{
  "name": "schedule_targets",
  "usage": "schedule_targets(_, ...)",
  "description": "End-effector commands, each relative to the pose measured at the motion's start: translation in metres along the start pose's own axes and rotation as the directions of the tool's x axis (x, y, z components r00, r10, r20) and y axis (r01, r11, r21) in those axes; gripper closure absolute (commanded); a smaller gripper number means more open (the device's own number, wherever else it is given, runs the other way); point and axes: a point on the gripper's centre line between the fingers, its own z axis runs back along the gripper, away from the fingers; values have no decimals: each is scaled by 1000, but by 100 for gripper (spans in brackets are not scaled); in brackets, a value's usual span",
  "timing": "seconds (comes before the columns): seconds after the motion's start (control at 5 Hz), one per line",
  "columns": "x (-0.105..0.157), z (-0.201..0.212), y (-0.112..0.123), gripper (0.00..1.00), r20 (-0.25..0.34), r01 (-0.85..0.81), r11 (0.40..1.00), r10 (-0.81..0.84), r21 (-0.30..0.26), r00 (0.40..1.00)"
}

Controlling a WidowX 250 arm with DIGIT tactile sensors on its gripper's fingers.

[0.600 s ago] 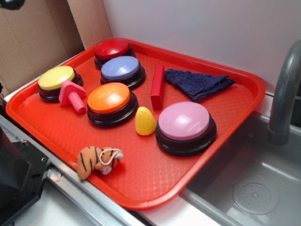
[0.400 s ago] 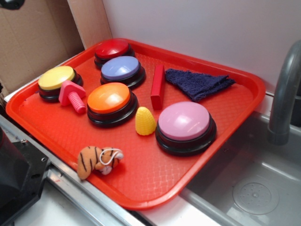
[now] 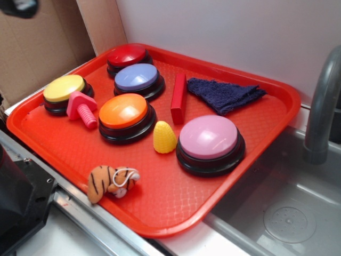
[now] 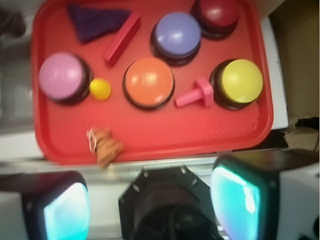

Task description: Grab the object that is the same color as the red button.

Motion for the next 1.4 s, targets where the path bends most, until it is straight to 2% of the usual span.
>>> schedule_targets(0.0,49,-36,-17,0,32,-159,987,159,4,987)
schedule_targets(0.2,81,-67,-21,0,72,-354,935,352,10,933)
schedule_targets(0.4,102,-95,-29,0,52,-404,913,407,-54,912)
schedule_targets(0.6,122,-121,-33,0,53,-441,897,442,-36,895)
schedule_targets(0.8,137,-145,-38,0,51,-426,904,427,-40,903)
schedule_targets(1.2,150,-171,-40,0,82,-402,915,404,-43,911)
